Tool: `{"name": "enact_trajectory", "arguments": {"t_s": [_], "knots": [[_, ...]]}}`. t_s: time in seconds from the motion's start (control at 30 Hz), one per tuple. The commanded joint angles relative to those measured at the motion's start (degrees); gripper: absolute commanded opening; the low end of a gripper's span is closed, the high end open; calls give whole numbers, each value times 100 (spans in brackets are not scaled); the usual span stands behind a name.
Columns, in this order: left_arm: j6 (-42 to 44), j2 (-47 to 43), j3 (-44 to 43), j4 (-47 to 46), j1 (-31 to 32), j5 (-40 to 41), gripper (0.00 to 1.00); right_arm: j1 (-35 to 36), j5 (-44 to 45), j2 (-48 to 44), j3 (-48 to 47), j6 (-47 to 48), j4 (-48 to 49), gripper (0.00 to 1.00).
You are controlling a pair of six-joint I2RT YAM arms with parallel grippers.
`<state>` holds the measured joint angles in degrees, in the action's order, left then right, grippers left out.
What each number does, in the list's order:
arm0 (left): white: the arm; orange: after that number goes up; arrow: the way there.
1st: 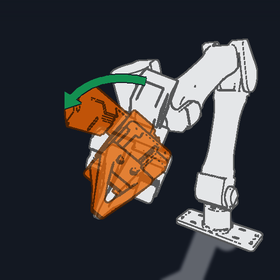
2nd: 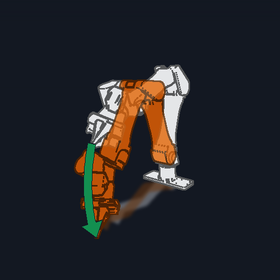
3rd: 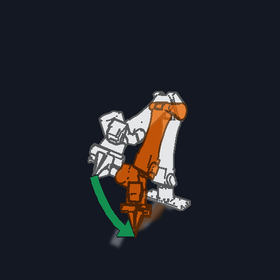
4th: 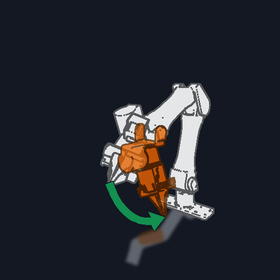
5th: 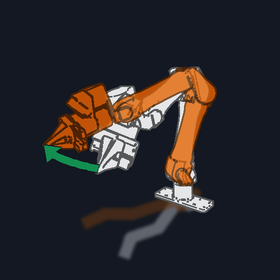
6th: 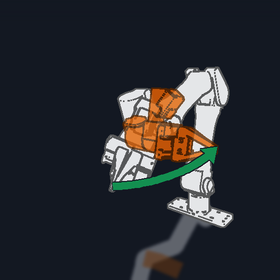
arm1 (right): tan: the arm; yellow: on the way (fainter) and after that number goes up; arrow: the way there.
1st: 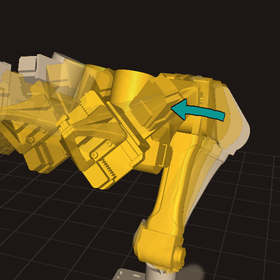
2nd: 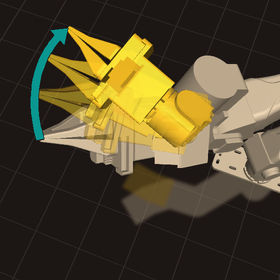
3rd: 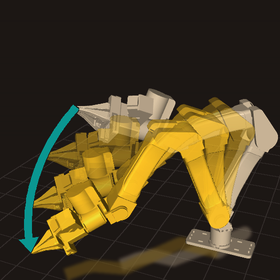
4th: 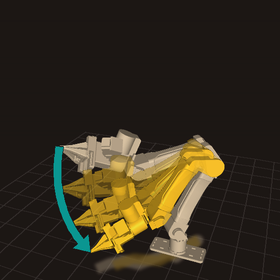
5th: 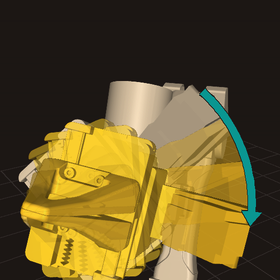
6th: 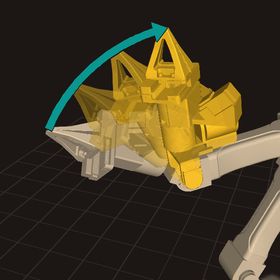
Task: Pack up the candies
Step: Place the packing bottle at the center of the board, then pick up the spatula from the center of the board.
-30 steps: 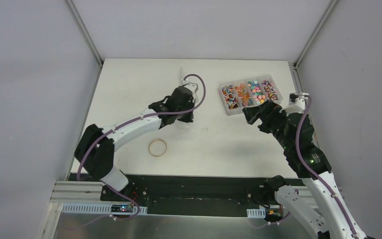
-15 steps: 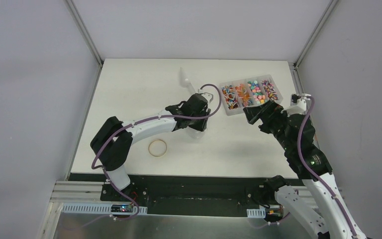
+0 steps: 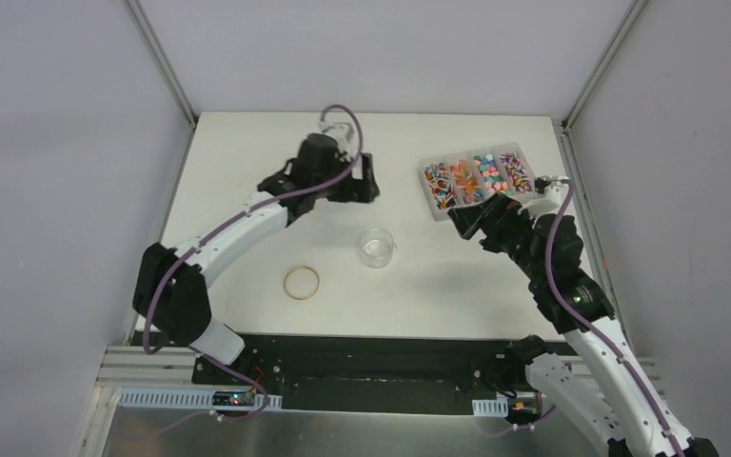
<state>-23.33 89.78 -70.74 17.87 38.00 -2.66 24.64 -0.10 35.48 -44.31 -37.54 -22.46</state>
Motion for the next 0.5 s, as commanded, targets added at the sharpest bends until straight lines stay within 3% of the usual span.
{"name": "enact_trajectory", "arguments": {"t_s": [0.0, 0.2, 0.47], "knots": [[228, -1005, 37, -144, -768, 387, 99, 24, -471, 454, 125, 69, 1019, 94], [870, -2078, 478, 190, -1040, 1759, 99, 40, -842, 1859, -86, 403, 1503, 88], [1149, -3591, 1631, 158, -1040, 2450, 99, 304, -596, 3416, -937, 1192, 1930, 81]]}}
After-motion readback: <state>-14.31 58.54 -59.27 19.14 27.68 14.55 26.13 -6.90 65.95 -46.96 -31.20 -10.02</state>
